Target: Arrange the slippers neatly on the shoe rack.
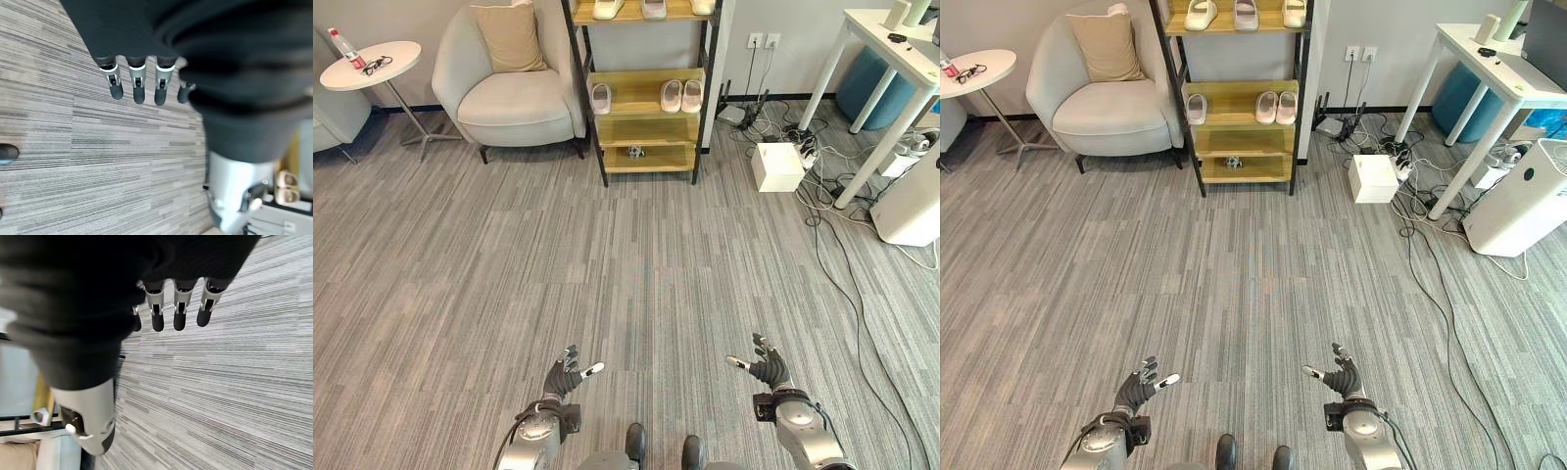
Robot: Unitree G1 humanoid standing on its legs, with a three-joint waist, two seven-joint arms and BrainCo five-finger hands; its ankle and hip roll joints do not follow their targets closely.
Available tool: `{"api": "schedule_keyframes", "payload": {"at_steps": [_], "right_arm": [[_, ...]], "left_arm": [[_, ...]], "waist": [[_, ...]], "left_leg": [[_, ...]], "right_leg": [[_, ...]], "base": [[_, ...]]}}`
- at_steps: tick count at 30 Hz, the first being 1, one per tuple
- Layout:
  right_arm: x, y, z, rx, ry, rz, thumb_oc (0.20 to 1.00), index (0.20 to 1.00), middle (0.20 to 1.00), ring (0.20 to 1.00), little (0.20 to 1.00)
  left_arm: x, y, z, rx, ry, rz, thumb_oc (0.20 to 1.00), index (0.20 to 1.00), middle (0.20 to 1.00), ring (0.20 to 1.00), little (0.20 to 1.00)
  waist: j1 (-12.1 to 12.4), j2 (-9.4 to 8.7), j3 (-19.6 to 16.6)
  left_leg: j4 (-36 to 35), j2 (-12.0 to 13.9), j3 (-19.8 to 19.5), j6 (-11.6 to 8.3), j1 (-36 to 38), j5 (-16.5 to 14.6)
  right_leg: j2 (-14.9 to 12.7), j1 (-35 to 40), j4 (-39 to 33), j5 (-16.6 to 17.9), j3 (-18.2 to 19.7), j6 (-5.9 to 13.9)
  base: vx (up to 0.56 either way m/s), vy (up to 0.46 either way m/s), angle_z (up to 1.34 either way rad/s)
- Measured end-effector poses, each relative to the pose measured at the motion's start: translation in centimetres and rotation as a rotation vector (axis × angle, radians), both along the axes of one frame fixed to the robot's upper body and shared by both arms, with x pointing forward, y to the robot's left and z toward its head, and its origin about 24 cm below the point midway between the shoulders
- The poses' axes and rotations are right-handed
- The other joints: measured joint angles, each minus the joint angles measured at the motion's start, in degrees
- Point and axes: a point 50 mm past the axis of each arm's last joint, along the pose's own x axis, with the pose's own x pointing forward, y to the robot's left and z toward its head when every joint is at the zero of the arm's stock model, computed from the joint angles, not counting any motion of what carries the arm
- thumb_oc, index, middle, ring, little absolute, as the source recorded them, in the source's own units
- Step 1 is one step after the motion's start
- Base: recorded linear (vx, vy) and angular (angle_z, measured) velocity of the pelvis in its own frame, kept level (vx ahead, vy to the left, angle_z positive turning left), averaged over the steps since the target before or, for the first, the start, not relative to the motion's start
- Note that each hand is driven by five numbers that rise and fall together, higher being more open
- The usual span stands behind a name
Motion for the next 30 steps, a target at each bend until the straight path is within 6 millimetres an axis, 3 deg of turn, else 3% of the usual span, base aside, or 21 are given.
{"api": "schedule_keyframes", "payload": {"at_steps": [7,17,30], "right_arm": [[-1.9,-0.4,-1.0,-0.002,0.055,-0.02,1.0,1.0,1.0,1.0,1.0],[-1.8,-0.4,-1.0,-0.001,0.051,-0.019,1.0,1.0,1.0,1.0,1.0],[-1.8,-0.1,-1.1,0.051,0.054,-0.033,1.0,1.0,1.0,1.0,1.0]], "left_arm": [[-1.1,0.1,-0.6,0.0,0.036,0.009,1.0,1.0,1.0,1.0,1.0],[-0.6,0.0,-0.2,-0.004,0.013,0.004,1.0,1.0,1.0,1.0,1.0],[-0.6,-0.1,-0.2,-0.043,0.011,0.02,1.0,1.0,1.0,1.0,1.0]], "waist": [[0.0,-0.15,0.13],[-0.01,-0.14,0.1],[-0.07,-0.15,0.09]], "left_leg": [[-0.36,0.06,0.14,-0.64,-0.04,-0.45],[0.01,0.07,0.28,-0.28,0.32,-0.21],[-0.02,0.1,0.26,-0.3,0.85,-0.28]], "right_leg": [[0.03,-0.17,-0.01,-0.43,0.37,0.68],[0.03,0.19,0.01,0.14,0.35,-0.05],[0.05,0.7,0.0,-0.36,0.37,0.53]], "base": [[0.0,0.0,-0.01],[0.0,0.0,0.0],[0.0,0.0,0.0]]}}
